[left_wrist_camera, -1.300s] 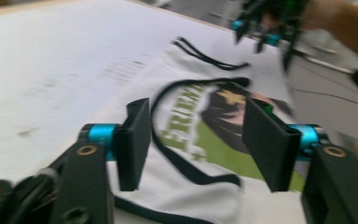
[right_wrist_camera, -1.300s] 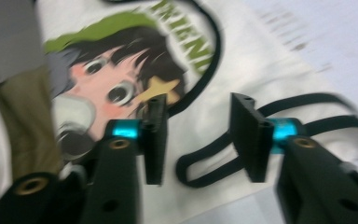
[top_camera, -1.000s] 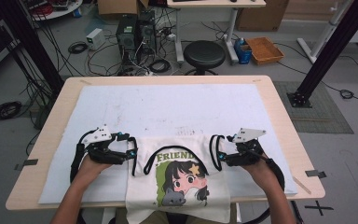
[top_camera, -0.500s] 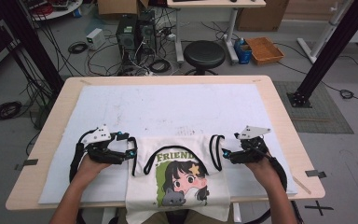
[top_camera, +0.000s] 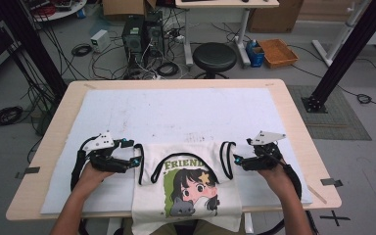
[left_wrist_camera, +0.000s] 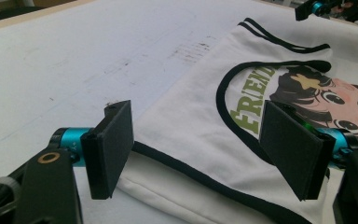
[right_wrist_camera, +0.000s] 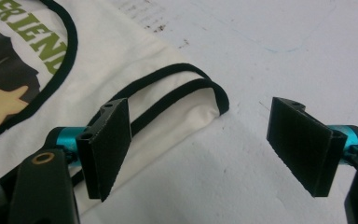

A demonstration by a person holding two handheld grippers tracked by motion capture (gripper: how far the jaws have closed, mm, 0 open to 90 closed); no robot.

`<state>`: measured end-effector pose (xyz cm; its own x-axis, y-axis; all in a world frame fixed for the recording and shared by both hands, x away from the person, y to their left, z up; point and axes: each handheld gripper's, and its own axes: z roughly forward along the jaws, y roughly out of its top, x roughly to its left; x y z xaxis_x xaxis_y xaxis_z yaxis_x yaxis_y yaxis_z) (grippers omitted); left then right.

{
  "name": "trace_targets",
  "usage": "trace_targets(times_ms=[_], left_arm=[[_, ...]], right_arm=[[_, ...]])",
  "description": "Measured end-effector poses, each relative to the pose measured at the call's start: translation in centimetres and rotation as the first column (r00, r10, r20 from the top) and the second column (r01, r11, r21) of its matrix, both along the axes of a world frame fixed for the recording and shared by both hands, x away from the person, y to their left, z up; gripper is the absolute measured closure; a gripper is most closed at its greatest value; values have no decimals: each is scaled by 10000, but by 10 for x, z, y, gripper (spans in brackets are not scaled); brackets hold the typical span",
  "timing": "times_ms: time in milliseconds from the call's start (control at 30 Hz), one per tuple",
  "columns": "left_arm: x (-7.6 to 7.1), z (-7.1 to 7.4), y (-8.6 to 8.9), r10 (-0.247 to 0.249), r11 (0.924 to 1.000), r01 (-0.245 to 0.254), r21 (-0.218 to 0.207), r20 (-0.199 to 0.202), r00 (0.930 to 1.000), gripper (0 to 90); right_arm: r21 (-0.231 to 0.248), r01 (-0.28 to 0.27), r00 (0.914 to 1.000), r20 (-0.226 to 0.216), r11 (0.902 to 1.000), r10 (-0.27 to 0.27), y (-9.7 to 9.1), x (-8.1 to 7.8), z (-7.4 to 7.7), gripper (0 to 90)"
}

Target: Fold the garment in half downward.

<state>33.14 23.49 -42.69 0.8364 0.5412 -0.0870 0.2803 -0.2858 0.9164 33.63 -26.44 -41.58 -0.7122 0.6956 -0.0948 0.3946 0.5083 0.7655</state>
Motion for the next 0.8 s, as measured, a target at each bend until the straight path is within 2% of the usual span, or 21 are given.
trace_targets(times_ms=[67, 100, 133, 167, 200, 300, 400, 433, 467, 500, 567, 633, 700, 800], left_arm=[[0, 0, 0, 16, 10000, -16, 18, 27, 10000, 263], [0, 0, 1, 5, 10000, -5, 27, 16, 10000, 263], [0, 0, 1, -1, 10000, 1, 15, 8, 10000, 263], [-1, 0, 1, 3, 10000, -3, 16, 16, 10000, 263], [-1, 0, 1, 17, 10000, -17, 5, 3, 10000, 263], [-1, 1, 2, 49, 10000, -49, 9, 25, 10000, 263], [-1, 1, 2, 49, 10000, -49, 11, 35, 10000, 263], [-1, 1, 1, 57, 10000, -57, 2, 50, 10000, 263], [-1, 1, 1, 72, 10000, -72, -23, 57, 10000, 263], [-1, 1, 1, 83, 10000, -83, -11, 77, 9999, 263], [-1, 1, 1, 182, 9998, -182, -46, 106, 9998, 263], [0, 2, 1, 341, 9993, -339, -179, 135, 9993, 263], [2, 4, 0, 643, 9977, -637, -242, 261, 9976, 263], [10, 10, -1, 1111, 9934, -1104, -301, 228, 9936, 263]], right_arm=[[380, -30, 10000, -30, 9993, 31, 3, 0, -2, 216], [380, -30, 10000, -30, 9993, 31, 3, 0, -2, 216], [701, -119, 9999, -105, 9975, 127, 5, 1, -3, 216], [701, -119, 9999, -105, 9975, 127, 5, 1, -3, 216], [990, -138, 9997, -183, 9950, 157, 6, 1, -4, 216], [1978, -401, 9984, -321, 9794, 474, 10, 1, -6, 216], [2479, -622, 9962, -443, 9668, 754, 14, 1, -7, 214], [2704, -693, 9951, -498, 9602, 859, 15, 1, -7, 213], [3127, -628, 9951, -534, 9478, 835, 15, 1, -7, 213], [3127, -628, 9951, -534, 9478, 835, 15, 1, -7, 213], [3444, -494, 9957, -564, 9375, 732, 18, 3, -7, 214], [3488, -448, 9958, -598, 9361, 699, 19, 4, -7, 214], [3484, -353, 9959, -660, 9367, 620, 23, 6, -7, 214], [3290, -317, 9954, -749, 9438, 596, 29, 11, -8, 214]])
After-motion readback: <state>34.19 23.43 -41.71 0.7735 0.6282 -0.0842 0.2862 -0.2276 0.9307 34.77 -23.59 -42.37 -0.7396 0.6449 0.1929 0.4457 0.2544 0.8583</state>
